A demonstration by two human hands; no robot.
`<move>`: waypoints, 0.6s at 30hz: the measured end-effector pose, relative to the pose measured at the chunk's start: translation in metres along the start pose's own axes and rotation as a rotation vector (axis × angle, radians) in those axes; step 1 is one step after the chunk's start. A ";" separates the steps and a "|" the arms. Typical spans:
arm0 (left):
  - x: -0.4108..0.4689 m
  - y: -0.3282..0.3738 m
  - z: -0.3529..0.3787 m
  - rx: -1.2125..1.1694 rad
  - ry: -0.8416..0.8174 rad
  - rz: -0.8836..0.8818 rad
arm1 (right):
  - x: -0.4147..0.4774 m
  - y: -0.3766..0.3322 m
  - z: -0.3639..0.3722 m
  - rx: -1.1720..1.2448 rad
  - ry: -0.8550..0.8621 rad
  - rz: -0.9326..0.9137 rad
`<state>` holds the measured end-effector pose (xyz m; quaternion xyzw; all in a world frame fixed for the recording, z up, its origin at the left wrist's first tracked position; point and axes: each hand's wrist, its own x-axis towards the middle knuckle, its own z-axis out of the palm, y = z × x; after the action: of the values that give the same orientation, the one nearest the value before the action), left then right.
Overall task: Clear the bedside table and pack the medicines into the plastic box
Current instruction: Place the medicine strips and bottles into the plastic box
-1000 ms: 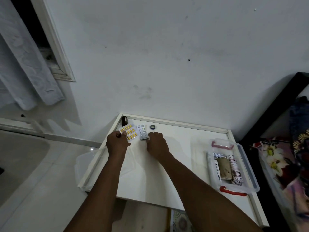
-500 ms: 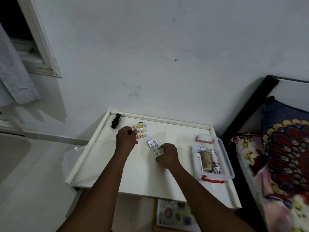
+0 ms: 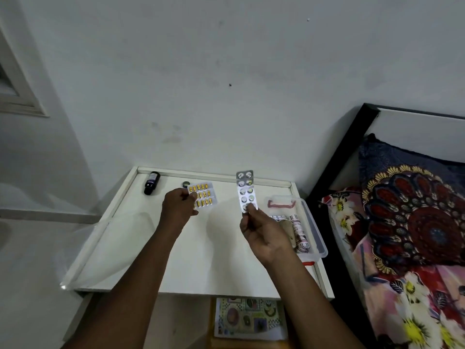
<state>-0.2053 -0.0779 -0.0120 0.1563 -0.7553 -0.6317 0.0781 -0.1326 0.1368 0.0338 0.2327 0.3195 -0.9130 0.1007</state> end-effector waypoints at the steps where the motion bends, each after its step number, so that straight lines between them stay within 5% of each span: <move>1: 0.003 -0.001 0.001 0.002 0.000 0.005 | -0.002 -0.001 0.002 -0.111 -0.007 -0.096; 3: 0.009 -0.004 0.005 0.006 -0.007 0.007 | 0.001 -0.003 0.000 -0.516 0.030 -0.541; 6: 0.015 -0.007 0.009 0.005 -0.014 0.011 | 0.009 -0.009 -0.011 -1.349 -0.036 -1.574; 8: 0.017 -0.008 0.009 0.013 -0.014 0.011 | 0.014 -0.010 -0.012 -1.518 -0.084 -1.835; 15: 0.017 -0.007 0.008 0.019 -0.023 0.014 | 0.018 -0.007 -0.011 -1.403 -0.071 -1.780; 16: 0.016 -0.007 0.008 0.019 -0.026 0.017 | 0.017 -0.007 -0.010 -1.304 -0.088 -1.631; 18: 0.016 -0.007 0.007 0.021 -0.030 0.018 | 0.016 -0.008 -0.002 -0.884 -0.148 -1.036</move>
<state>-0.2215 -0.0778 -0.0214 0.1409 -0.7644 -0.6252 0.0708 -0.1484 0.1435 0.0287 -0.0760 0.7245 -0.6409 -0.2422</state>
